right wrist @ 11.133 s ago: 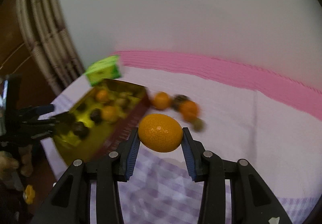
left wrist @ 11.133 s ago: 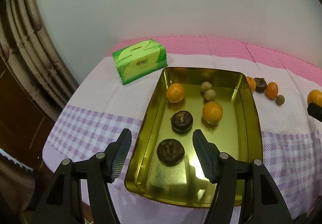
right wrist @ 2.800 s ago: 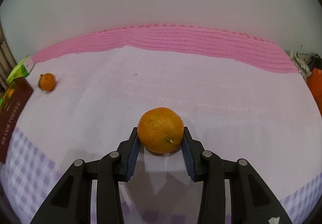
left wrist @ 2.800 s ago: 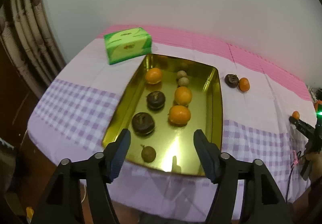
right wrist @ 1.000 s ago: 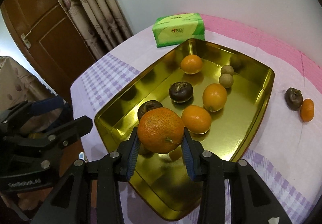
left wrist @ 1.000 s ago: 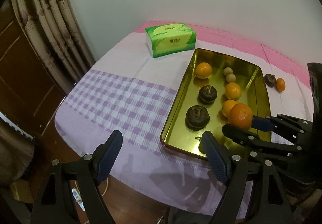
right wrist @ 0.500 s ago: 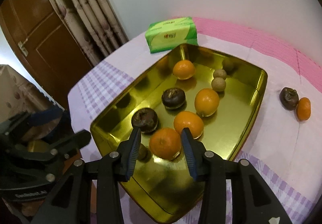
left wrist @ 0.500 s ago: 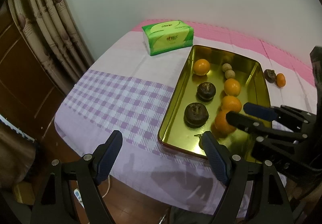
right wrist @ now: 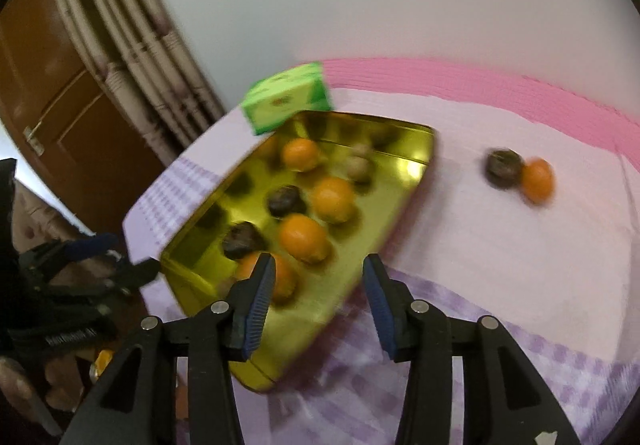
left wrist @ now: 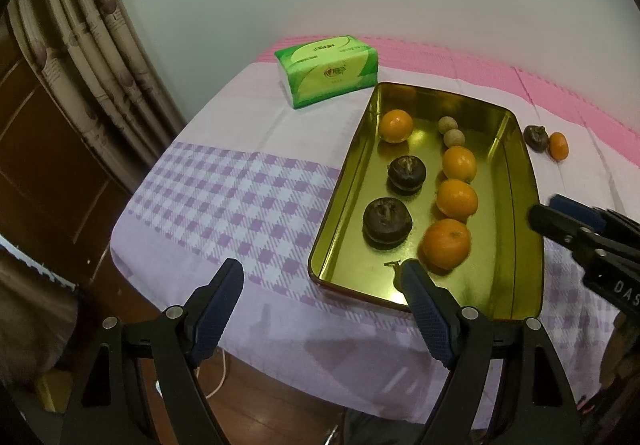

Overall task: Organize fruits
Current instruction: 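Lower the mandarin into the tray and open the right gripper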

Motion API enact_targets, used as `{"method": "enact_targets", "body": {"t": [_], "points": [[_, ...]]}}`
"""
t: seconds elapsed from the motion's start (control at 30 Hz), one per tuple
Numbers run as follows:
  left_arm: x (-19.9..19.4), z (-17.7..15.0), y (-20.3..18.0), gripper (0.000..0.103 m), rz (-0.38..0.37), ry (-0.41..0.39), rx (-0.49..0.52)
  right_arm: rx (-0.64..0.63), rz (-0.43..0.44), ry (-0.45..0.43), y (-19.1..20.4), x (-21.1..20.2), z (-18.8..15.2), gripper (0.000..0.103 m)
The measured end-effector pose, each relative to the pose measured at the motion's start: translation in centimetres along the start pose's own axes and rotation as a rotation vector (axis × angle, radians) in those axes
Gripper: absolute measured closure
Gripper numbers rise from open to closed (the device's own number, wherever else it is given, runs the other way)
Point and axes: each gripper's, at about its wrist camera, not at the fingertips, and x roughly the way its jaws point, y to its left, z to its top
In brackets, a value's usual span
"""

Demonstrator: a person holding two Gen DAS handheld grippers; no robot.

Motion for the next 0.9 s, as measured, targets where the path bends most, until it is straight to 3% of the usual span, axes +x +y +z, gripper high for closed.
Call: {"method": "enact_targets", "body": {"t": [0.5,0.6,0.9], "points": [[0.6,-0.2,-1.2,0.022,0.038,0.015,0.048,0.148,-0.249,-0.023,-11.7,-3.7,-3.8,0.052],[0.7,-0.3,-1.4,0.022,0.048,0.020,0.059,0.179,-0.300,-0.038,-14.0,-4.8,-4.2,0.043],[1.4,-0.5,-1.9,0.022,0.068,0.037,0.085,0.254,-0.398,-0.056,-19.3,-6.8,-4.5,0.037]]}}
